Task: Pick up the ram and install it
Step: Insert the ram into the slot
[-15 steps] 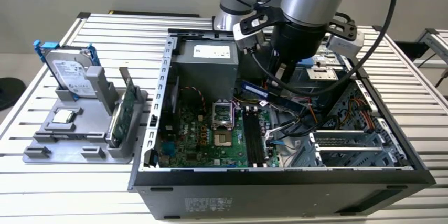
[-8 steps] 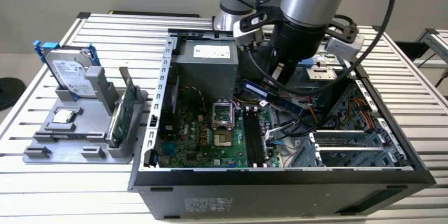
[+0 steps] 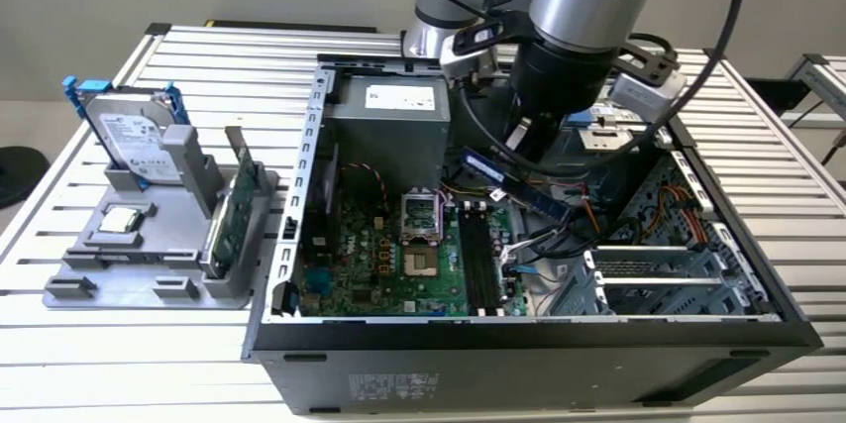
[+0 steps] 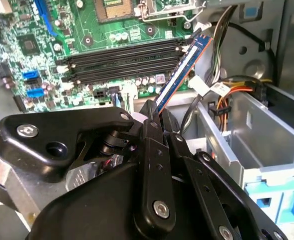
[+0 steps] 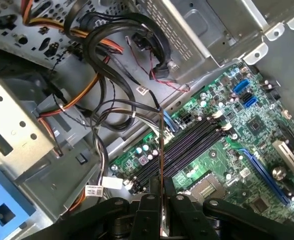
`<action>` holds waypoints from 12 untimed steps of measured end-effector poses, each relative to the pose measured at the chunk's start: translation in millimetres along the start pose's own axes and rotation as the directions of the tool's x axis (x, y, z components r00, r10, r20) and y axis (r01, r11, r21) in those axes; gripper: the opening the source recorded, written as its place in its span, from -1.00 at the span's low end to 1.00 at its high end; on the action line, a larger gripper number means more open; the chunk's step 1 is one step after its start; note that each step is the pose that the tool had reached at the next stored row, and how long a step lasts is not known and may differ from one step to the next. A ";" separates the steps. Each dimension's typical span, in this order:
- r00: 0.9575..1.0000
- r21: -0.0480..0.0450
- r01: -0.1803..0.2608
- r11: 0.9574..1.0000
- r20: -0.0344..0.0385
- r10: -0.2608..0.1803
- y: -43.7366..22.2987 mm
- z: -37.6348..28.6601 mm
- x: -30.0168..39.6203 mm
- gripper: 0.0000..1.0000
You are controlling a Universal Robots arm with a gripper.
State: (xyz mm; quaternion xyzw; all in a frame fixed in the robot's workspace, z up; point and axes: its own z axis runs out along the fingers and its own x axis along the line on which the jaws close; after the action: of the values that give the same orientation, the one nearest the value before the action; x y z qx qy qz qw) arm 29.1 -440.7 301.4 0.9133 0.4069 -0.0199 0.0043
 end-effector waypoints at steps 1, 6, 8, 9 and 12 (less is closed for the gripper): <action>1.000 0.001 -0.013 1.000 0.000 0.013 0.0 0.1 0.0 -1.00; 0.997 0.003 -0.074 0.997 -0.001 0.074 0.0 0.5 0.1 -1.00; 0.995 0.004 -0.096 0.995 -0.001 0.096 0.0 0.5 0.0 -1.00; 0.994 0.004 -0.107 0.994 -0.001 0.107 0.0 0.6 0.0 -1.00; 0.991 0.005 -0.136 0.991 -0.001 0.136 0.0 0.7 0.0 -1.00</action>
State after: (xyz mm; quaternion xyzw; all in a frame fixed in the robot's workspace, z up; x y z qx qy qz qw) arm 29.1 -440.7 300.7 0.9389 0.3437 -0.0201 0.0030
